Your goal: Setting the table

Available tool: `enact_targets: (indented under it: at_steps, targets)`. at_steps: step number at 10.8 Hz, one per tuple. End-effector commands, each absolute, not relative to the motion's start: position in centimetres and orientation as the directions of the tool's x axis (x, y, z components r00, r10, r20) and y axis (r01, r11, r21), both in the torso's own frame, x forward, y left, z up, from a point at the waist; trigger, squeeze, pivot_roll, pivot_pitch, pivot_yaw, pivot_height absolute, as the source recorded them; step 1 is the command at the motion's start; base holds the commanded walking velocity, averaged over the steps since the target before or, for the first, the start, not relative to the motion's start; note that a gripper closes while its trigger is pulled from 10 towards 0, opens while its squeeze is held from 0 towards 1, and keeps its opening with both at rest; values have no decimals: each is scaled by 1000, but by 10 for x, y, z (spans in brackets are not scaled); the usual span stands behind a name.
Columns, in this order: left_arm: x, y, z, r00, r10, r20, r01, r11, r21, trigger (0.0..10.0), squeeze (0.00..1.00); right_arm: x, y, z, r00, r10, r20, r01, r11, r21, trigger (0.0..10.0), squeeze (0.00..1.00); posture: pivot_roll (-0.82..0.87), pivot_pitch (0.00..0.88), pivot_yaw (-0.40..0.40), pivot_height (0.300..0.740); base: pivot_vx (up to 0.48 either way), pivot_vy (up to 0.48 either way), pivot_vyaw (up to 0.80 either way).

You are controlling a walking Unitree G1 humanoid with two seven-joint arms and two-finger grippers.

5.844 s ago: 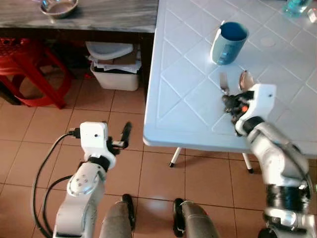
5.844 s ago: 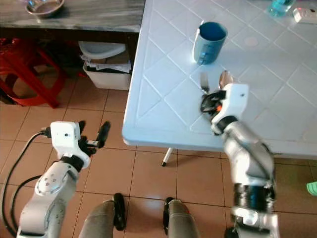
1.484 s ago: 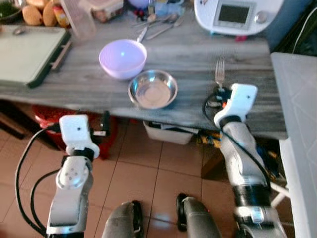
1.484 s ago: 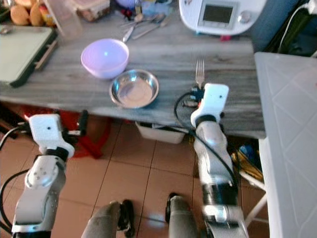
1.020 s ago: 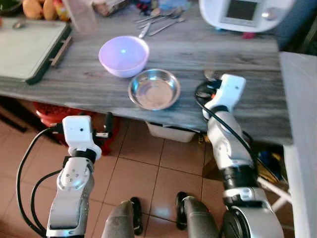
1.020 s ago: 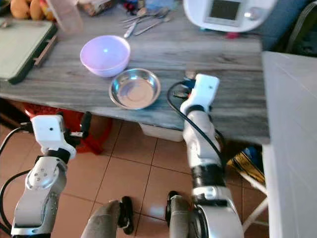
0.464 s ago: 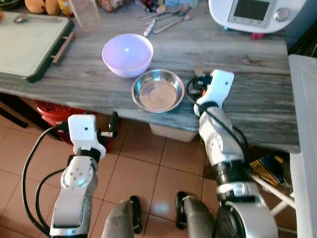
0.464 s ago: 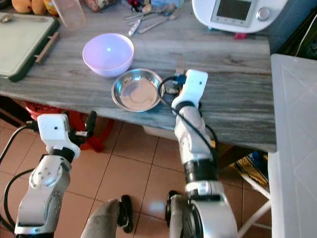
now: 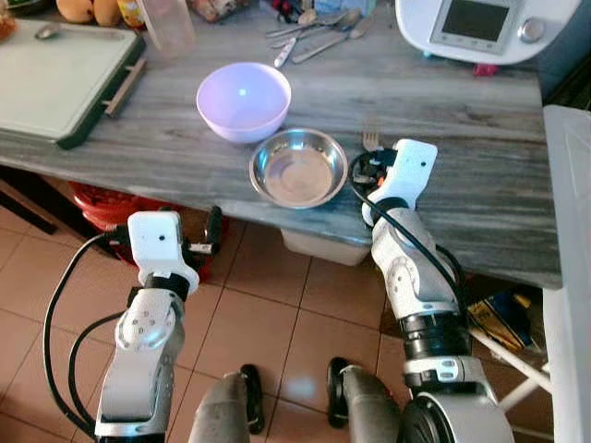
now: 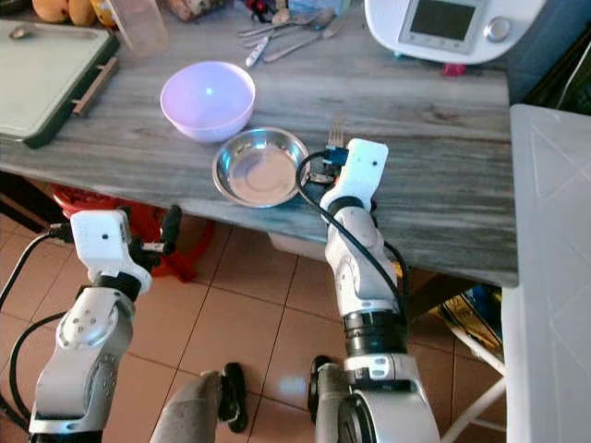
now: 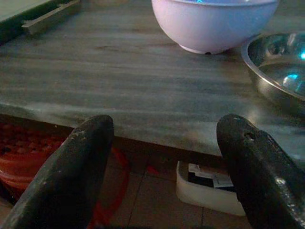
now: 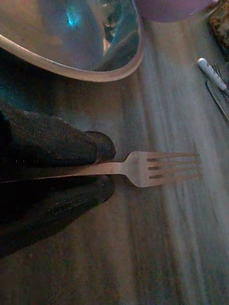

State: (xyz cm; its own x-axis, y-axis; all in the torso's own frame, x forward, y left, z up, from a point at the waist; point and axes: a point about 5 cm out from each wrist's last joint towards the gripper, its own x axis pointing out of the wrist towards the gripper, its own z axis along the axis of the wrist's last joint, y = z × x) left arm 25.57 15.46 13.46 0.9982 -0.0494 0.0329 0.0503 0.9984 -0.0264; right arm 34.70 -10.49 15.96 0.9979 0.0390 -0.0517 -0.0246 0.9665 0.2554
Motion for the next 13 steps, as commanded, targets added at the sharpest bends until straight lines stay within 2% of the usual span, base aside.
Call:
enact_targets:
  at_steps: [1, 4, 5, 6, 8, 9, 10, 11, 13]
  targets:
    - [254, 154, 132, 998, -59, 19, 59, 998, -31, 10000, 0, 340, -104, 131, 982, 40, -184, 10, 965, 263, 10000, 0, 3, 268, 38, 740, 0, 0, 0]
    - [254, 152, 132, 998, -65, 19, 66, 997, -37, 10000, 0, 335, -105, 127, 975, 25, -221, 37, 962, 270, 10000, 0, 3, 268, 38, 740, 0, 0, 0]
    - [255, 152, 132, 998, -67, 20, 68, 997, -37, 10000, 0, 332, -106, 124, 972, 16, -233, 51, 958, 281, 10000, 616, 3, 269, 38, 740, 0, 0, 0]
    - [255, 152, 133, 997, -68, 20, 69, 997, -38, 10000, 0, 332, -107, 125, 973, 11, -233, 55, 960, 273, 10000, 1000, 2, 270, 39, 740, 0, 0, 0]
    - [256, 151, 133, 997, -70, 20, 71, 997, -38, 10000, 0, 333, -111, 127, 973, -16, -232, 80, 960, 267, 10000, 980, 2, 270, 39, 740, 0, 0, 0]
    - [256, 151, 134, 997, -69, 23, 70, 997, -39, 10000, 0, 333, -111, 128, 974, -17, -226, 78, 960, 267, 10000, 702, 2, 270, 39, 740, 0, 0, 0]
    - [256, 151, 134, 997, -70, 24, 71, 997, -40, 10000, 0, 333, -111, 131, 977, -17, -212, 74, 963, 260, 10000, 212, 2, 270, 39, 740, 0, 0, 0]
    - [256, 151, 134, 997, -70, 26, 71, 997, -41, 10000, 0, 333, -113, 137, 984, -25, -174, 69, 966, 250, 10000, 0, 2, 270, 39, 740, 0, 0, 0]
    - [256, 150, 135, 997, -74, 28, 75, 996, -46, 10000, 0, 333, -119, 145, 992, -41, -122, 72, 964, 257, 10000, 0, 1, 268, 37, 740, 0, 0, 0]
